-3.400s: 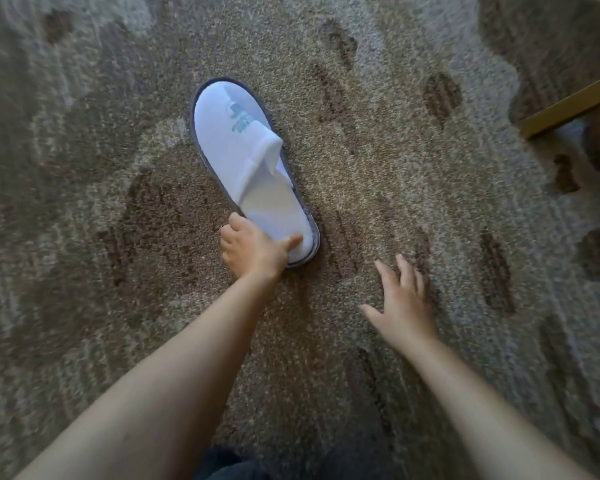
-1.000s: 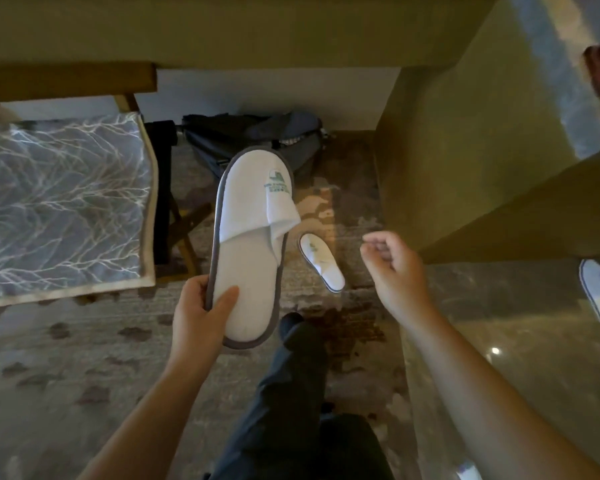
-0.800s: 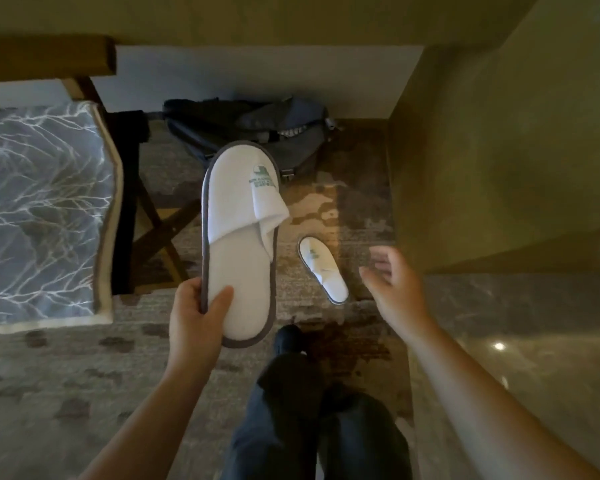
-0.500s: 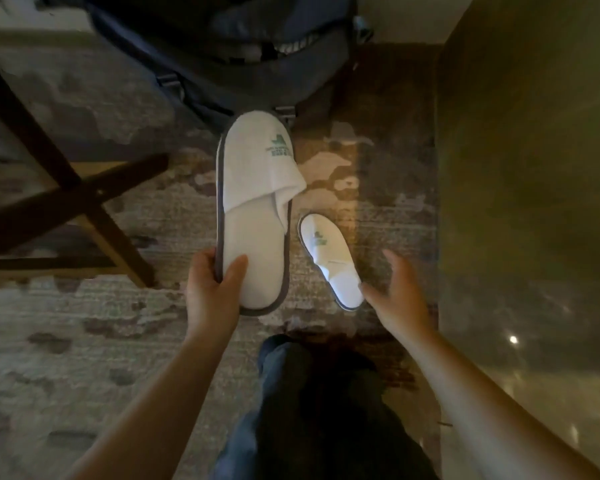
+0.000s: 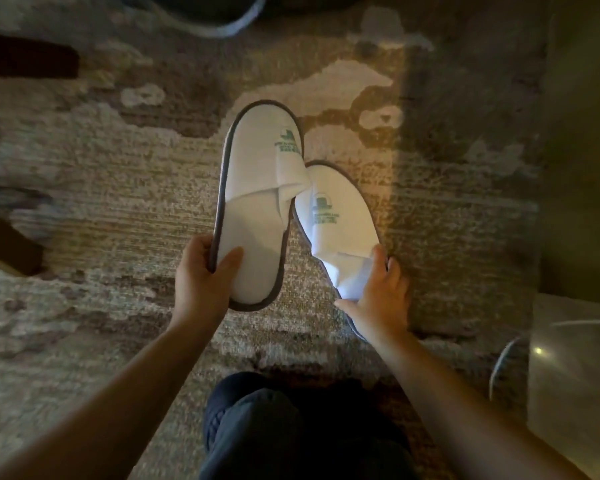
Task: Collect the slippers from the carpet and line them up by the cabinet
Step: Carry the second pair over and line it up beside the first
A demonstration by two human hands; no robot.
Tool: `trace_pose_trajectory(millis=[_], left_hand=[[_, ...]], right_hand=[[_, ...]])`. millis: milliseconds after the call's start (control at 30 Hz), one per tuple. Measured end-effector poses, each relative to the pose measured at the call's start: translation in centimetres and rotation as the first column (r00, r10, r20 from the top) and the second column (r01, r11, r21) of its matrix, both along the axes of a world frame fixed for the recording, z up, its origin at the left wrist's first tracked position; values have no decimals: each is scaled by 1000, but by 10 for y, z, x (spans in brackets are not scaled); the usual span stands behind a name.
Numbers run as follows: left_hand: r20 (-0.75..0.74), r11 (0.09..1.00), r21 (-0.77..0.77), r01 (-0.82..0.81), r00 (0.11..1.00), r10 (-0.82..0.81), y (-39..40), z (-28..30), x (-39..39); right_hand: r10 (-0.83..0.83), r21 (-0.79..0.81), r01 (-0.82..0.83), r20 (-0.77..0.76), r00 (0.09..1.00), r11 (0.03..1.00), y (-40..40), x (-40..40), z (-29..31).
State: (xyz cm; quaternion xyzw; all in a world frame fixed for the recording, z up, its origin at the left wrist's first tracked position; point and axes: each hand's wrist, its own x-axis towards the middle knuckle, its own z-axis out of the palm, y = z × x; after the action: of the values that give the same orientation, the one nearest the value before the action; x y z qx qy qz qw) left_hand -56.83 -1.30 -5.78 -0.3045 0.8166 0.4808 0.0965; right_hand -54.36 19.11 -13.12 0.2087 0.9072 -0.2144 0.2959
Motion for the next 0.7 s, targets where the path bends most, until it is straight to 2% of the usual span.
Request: trace_pose_trajectory(millis=[67, 200, 267, 333, 500, 700], left_hand=[[2, 1000, 3, 17, 1000, -17, -1, 7, 2], [-13, 1000, -6, 21, 1000, -21, 0, 36, -3], [-27, 1000, -6, 3, 1000, -3, 2, 66, -5], [-50, 999, -32, -13, 999, 11, 3, 107, -5], [-151, 998, -39, -44, 988, 38, 6, 246, -1], [-174, 997, 24, -70, 982, 74, 13, 400, 36]], right_hand=[[22, 20, -21, -44, 999, 1000, 0, -3, 5], [-61, -85, 55, -71, 996, 995, 1, -17, 35], [5, -108, -21, -148, 989, 994, 2, -24, 66], [2, -165, -40, -223, 975, 985, 2, -29, 111], [-128, -317, 28, -300, 945, 948, 1, -29, 258], [-223, -480, 106, -195, 955, 871, -1, -4, 418]])
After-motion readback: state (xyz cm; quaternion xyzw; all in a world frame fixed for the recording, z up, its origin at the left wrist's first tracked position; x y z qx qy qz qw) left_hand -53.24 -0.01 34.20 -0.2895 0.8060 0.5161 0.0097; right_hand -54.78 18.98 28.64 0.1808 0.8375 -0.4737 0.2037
